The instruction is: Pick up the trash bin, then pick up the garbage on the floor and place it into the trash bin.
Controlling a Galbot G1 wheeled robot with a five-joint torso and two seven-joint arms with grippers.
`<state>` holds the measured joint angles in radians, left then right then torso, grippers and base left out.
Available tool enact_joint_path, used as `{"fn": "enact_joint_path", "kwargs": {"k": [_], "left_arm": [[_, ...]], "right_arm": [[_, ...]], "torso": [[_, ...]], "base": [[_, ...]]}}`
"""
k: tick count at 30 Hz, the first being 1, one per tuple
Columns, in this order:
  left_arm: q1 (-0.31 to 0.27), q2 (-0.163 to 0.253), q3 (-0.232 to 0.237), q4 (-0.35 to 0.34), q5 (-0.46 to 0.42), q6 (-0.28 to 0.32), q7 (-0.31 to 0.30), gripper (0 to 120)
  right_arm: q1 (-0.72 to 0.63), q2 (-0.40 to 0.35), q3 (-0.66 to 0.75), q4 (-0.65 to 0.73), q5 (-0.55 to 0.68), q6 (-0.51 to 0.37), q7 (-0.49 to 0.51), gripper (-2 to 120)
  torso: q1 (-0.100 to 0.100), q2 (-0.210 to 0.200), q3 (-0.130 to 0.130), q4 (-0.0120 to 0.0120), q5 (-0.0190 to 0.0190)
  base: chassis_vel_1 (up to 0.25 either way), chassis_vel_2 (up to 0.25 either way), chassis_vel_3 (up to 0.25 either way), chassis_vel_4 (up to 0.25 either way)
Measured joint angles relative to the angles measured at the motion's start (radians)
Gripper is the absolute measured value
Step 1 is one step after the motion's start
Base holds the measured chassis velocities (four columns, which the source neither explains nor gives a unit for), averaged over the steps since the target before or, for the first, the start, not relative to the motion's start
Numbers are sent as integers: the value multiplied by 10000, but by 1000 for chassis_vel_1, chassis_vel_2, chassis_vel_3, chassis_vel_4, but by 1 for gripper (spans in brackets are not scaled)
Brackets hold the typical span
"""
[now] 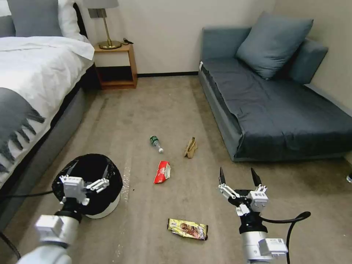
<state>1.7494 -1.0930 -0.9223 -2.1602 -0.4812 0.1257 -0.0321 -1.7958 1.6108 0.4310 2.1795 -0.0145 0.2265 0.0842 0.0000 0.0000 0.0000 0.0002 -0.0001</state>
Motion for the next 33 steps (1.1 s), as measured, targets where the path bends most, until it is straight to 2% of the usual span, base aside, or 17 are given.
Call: {"fn": "enact_joint_path", "kwargs": {"k": [2, 3, 5, 6, 8, 9, 11, 12, 14, 15, 16, 17, 18, 19, 21, 28, 33], "left_arm": [[-397, 583, -760, 709, -662, 918, 255, 100], [-397, 583, -760, 709, -662, 918, 255, 100], [-859, 1284, -1073, 1559, -822, 1506, 561, 100], [-859, 1284, -1073, 1559, -822, 1506, 561, 100], [-1446, 1883, -1065, 2346, -1017, 1988, 848, 100], [-1446, 1883, -1065, 2346, -1017, 1988, 848, 100], [-1815, 2115, -912, 2702, -1145, 2288, 930, 100], [-2365, 2422, -641, 3321, -1286, 2867, 1106, 100], [-2761, 2684, -380, 3875, -1304, 3602, 1295, 100], [-2761, 2684, -380, 3875, -1304, 3602, 1295, 100], [-2892, 2789, -269, 4082, -1300, 3933, 1366, 100], [-2919, 2809, -246, 4121, -1300, 3998, 1379, 100], [-3131, 2942, -70, 4427, -1297, 4447, 1467, 100], [-3131, 2942, -70, 4427, -1297, 4447, 1467, 100], [-3551, 3052, 140, 5009, -1275, 4924, 1545, 100], [-4231, 3068, 350, 5814, -1348, 5042, 1577, 100], [-4429, 3051, 511, 6016, -1450, 5064, 1580, 100]], "right_arm": [[16, -7, 76, -124, 315, -32, 90, 100], [16, -7, 76, -124, 315, -32, 90, 100], [38, -10, 78, -171, 400, -70, 110, 100], [38, -10, 78, -171, 400, -70, 110, 100], [63, -13, 68, -180, 404, -117, 122, 100], [63, -13, 68, -180, 404, -117, 122, 100], [59, -15, 87, -181, 404, -123, 137, 100], [3, -17, 163, -168, 410, -124, 158, 100], [-96, -19, 253, -109, 446, -125, 165, 100], [-96, -19, 253, -109, 446, -125, 165, 100], [-134, -19, 296, -85, 459, -124, 168, 100], [-144, -20, 305, -77, 462, -124, 168, 100], [-182, -21, 354, -50, 468, -120, 168, 100], [-182, -21, 354, -50, 468, -120, 168, 100], [-219, -23, 417, -29, 468, -115, 171, 100], [-258, -25, 375, 13, 365, -110, 188, 100], [-308, -25, 230, 134, 220, -110, 202, 100]], "torso": [[0, 0, 0, 0, 0], [0, 0, 0, 0, 0], [0, 0, 1, 0, -3], [0, 0, 1, 0, -3], [0, 0, 0, 0, 0], [0, 0, 0, 0, 0], [0, 0, 0, 0, -1], [0, 0, 1, -6, 0], [0, -1, 1, -5, -2], [0, -1, 1, -5, -2], [0, 0, 1, -2, -2], [0, 0, 1, -2, -2], [0, 0, 1, -1, -1], [0, 0, 1, -1, -1], [0, 0, 1, -2, -2], [0, 0, 0, -2, 1], [0, 0, 0, 0, 1]], "base": [[0, 0, 0, 0], [0, 0, 0, 0], [0, 0, 0, 0], [0, 0, 0, 0], [0, 0, 0, 0], [0, 0, 0, 0], [0, 0, 0, 0], [0, 0, 0, 0], [0, 0, 0, 0], [0, 0, 0, 0], [0, 0, 0, 0], [0, 0, 0, 0], [0, 0, 0, 0], [0, 0, 0, 0], [0, 0, 0, 0], [0, 0, 0, 0], [0, 0, 0, 0]]}}
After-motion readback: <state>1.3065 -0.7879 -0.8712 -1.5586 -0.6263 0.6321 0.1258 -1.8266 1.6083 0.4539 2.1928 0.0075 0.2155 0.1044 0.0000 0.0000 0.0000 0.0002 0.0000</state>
